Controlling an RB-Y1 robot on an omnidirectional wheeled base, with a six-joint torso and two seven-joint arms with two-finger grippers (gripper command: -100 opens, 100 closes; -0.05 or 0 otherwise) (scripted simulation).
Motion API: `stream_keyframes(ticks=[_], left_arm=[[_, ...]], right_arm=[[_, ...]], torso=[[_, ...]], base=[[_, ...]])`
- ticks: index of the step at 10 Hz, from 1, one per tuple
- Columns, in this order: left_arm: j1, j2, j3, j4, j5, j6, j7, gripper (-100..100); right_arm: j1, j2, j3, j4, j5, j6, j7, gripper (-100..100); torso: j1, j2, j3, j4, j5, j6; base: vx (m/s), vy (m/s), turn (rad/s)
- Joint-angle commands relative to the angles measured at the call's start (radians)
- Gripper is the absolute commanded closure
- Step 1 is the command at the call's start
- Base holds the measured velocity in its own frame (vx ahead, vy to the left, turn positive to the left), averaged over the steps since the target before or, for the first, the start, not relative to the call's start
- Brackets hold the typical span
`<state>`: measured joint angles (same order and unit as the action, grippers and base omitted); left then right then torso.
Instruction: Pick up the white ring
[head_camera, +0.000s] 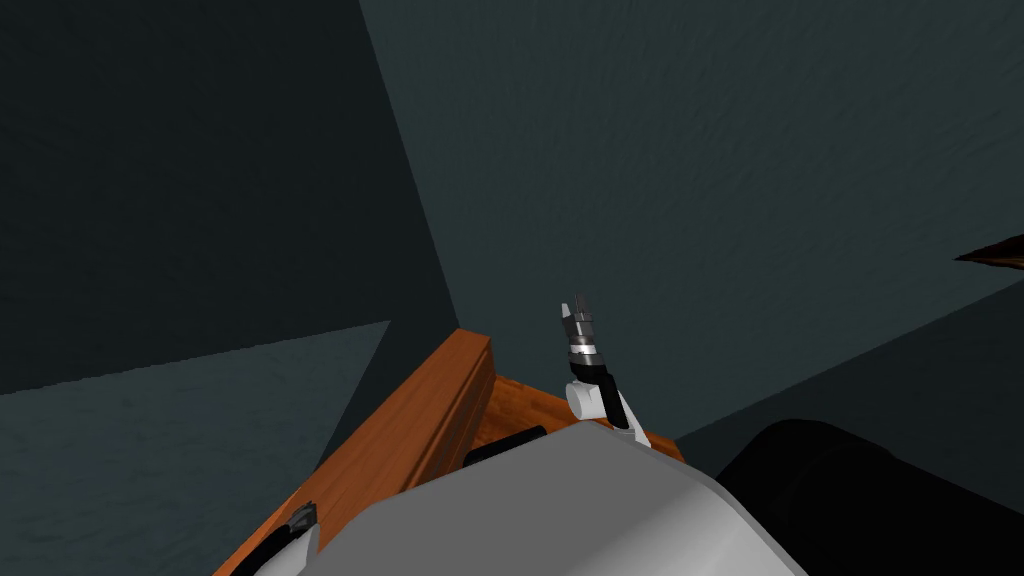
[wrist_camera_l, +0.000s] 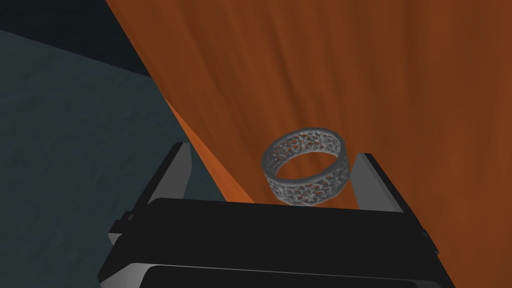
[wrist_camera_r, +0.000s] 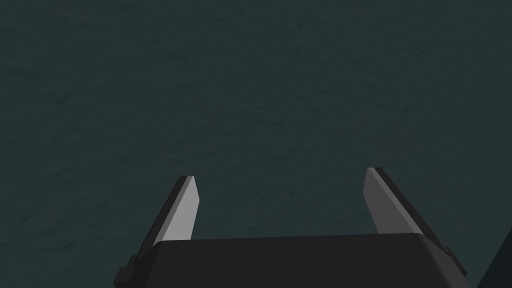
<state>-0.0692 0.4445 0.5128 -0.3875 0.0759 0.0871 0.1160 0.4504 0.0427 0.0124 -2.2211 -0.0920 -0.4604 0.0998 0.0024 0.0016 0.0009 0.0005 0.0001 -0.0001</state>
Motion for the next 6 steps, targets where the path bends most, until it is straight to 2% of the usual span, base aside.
stream_keyframes(ticks=[1,2,3,6], left_arm=[[-0.016,0.008,0.000,0.044,0.000,-0.025,0.001,-100],[-0.011,0.005,0.001,0.028,0.000,-0.015,0.001,-100],[-0.012,0.005,0.001,0.031,0.000,-0.018,0.001,100],[-0.012,0.005,0.001,0.031,0.000,-0.018,0.001,100]], right_arm=[[0.000,0.000,0.000,0.000,0.000,0.000,0.000,0],[0.000,0.000,0.000,0.000,0.000,0.000,0.000,0],[0.000,0.000,0.000,0.000,0.000,0.000,0.000,0],[0.000,0.000,0.000,0.000,0.000,0.000,0.000,0]], torso=[[0.000,0.000,0.000,0.000,0.000,0.000],[-0.001,-0.001,0.000,0.000,0.000,0.000],[-0.001,-0.001,-0.001,-0.001,0.000,0.000],[-0.001,-0.002,-0.001,-0.001,0.000,-0.001]], base=[[-0.008,0.017,0.013],[0.000,0.000,0.000],[0.000,0.000,0.000],[0.000,0.000,0.000]])
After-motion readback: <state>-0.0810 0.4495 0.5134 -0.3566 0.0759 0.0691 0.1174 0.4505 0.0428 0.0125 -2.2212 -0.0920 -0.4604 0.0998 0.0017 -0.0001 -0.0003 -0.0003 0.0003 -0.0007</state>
